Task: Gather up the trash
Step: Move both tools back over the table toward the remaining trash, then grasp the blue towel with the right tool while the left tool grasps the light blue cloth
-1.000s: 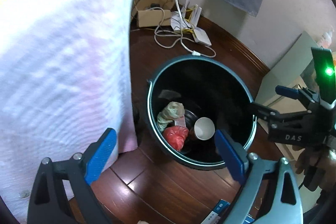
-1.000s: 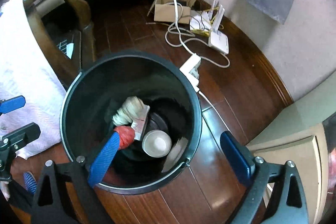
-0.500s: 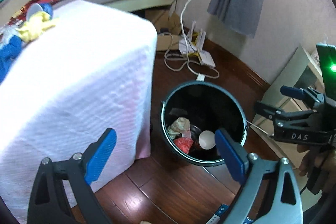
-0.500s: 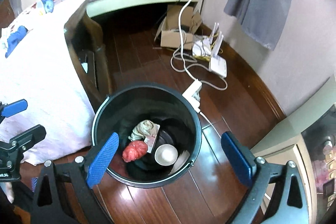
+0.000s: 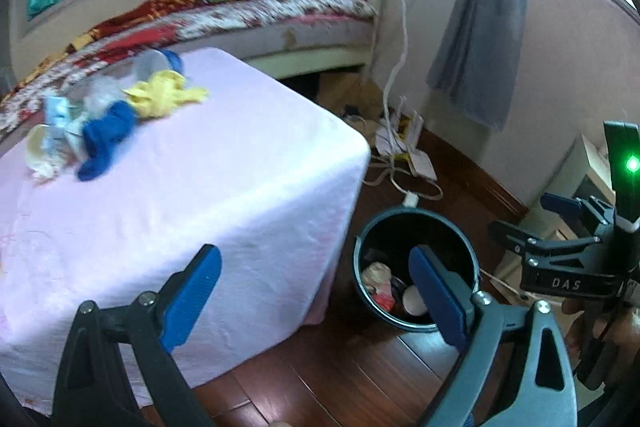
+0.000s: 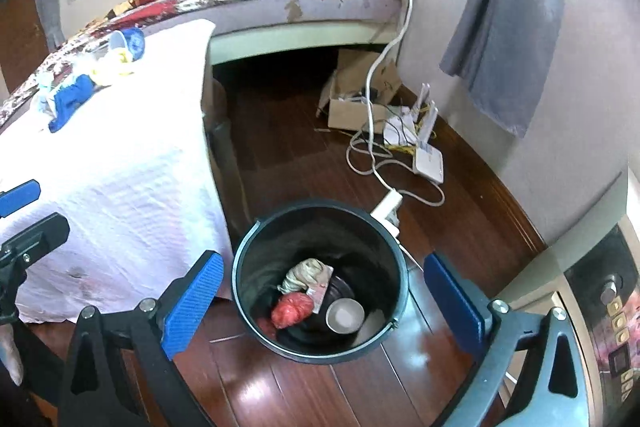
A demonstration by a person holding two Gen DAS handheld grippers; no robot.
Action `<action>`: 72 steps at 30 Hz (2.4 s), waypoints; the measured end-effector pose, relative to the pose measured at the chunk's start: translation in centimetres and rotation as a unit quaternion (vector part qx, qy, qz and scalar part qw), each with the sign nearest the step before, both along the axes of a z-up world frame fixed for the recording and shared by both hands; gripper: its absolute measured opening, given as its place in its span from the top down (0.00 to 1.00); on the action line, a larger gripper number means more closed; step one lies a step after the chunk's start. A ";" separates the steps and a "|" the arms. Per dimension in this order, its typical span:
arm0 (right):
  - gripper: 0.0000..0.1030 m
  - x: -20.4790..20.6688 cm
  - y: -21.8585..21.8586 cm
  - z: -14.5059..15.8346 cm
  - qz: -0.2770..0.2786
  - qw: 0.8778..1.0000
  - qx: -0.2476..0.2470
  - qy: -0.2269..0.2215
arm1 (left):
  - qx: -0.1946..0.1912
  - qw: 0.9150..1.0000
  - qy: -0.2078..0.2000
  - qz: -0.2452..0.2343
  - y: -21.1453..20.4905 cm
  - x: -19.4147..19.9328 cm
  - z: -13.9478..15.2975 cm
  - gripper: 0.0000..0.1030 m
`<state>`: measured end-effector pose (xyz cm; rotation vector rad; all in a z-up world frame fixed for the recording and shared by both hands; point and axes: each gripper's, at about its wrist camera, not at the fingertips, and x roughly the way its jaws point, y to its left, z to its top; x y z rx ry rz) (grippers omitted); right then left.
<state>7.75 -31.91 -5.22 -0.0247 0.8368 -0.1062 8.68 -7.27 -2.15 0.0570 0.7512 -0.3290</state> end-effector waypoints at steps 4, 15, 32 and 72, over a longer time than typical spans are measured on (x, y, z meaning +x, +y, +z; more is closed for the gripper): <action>0.00 0.4 2.0 1.6 0.016 1.000 0.007 -0.020 | -0.006 0.999 -0.029 0.022 2.2 -0.3 1.5 0.07; 0.00 3.3 10.6 3.7 0.092 0.994 -0.002 -0.061 | -0.010 0.992 -0.061 0.106 10.4 0.6 3.1 0.08; 0.00 10.4 24.9 5.4 0.188 0.979 0.010 -0.075 | 0.000 0.971 -0.047 0.236 24.1 3.8 1.6 0.25; 0.71 26.4 32.3 -1.1 0.298 0.951 0.080 0.022 | -0.037 0.985 -0.021 0.170 23.4 19.3 -0.3 0.35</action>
